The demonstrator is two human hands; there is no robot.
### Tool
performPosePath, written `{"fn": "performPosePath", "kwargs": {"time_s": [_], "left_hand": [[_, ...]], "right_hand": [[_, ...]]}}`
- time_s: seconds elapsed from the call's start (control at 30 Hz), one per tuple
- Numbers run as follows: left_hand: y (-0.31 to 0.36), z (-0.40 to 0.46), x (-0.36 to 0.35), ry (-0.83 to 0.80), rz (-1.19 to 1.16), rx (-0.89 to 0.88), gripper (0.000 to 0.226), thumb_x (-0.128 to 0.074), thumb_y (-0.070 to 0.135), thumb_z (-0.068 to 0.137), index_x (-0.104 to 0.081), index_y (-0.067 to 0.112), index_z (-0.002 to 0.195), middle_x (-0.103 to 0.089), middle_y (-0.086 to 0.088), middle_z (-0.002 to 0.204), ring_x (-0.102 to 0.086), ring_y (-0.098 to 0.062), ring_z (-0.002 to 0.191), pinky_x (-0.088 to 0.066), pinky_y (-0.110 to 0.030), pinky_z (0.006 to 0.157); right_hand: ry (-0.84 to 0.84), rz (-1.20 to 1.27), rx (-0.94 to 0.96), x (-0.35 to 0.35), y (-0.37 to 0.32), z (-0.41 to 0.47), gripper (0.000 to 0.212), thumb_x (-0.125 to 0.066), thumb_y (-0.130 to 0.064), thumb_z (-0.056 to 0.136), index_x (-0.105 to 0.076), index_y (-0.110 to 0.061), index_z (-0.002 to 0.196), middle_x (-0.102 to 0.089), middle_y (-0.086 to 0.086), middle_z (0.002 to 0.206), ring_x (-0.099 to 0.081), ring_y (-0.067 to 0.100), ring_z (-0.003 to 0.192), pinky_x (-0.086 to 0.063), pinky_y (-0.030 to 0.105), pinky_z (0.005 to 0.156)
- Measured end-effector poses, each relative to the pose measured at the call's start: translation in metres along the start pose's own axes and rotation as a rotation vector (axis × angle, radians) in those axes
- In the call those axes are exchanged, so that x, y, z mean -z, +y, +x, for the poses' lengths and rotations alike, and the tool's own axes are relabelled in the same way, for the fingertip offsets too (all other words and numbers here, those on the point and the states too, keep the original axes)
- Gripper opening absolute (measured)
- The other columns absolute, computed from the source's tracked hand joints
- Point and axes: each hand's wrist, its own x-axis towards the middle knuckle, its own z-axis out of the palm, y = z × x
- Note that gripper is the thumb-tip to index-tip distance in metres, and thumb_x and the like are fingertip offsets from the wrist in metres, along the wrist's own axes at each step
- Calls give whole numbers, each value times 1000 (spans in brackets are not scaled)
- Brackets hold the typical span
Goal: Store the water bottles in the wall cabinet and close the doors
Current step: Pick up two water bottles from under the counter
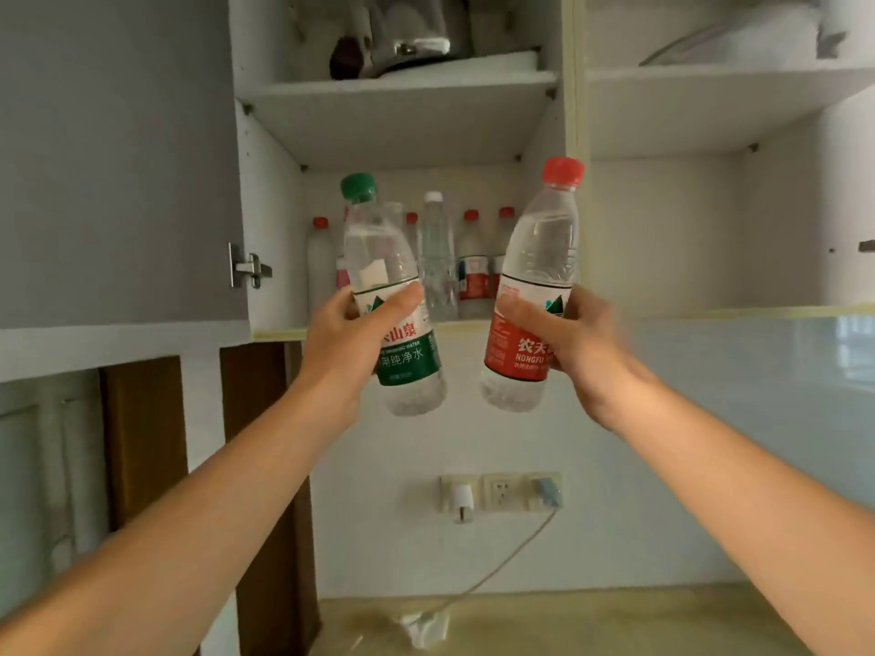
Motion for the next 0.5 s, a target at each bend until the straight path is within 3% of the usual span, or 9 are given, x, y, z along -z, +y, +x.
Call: {"fn": "performPosePath", "kwargs": {"time_s": [0.1, 0.23, 0.33, 0.43, 0.5], "left_hand": [[11, 49, -22, 47, 8, -30, 45, -86, 44, 74, -70, 26, 112, -78, 5, 102, -75, -14, 94, -60, -44, 88], [10, 110, -49, 98, 55, -85, 44, -87, 43, 73, -69, 26, 108, -77, 7, 98, -75, -14, 90, -60, -32, 72], [-1, 144, -60, 151, 137, -131, 46, -88, 39, 73, -65, 23, 110, -72, 8, 99, -70, -12, 91, -56, -32, 74], [-15, 171, -66, 190, 234, -143, 50, -88, 38, 74, -59, 21, 111, -65, 10, 95, -65, -11, 87, -52, -31, 72], [-24, 184, -67, 202, 280, -120, 54, -85, 40, 77, -59, 17, 118, -68, 1, 104, -68, -18, 92, -57, -38, 81]], "right_hand": [[-29, -6, 17, 9, -2, 58, 42, -86, -38, 77, -71, -23, 113, -79, -4, 99, -77, 14, 91, -58, 36, 81], [-25, -50, 24, 14, 6, 128, 37, -88, -38, 74, -70, -24, 102, -79, -8, 88, -77, 10, 78, -59, 31, 68], [-25, -96, 23, 11, 18, 163, 39, -89, -37, 73, -68, -24, 104, -79, -6, 87, -76, 9, 75, -61, 33, 69], [-21, -143, 34, 8, 30, 188, 41, -88, -35, 75, -63, -24, 106, -75, -6, 90, -75, 6, 69, -59, 24, 55], [-25, -153, 17, 5, 39, 200, 46, -87, -33, 78, -62, -20, 114, -75, -2, 96, -76, 14, 76, -63, 32, 66]]}}
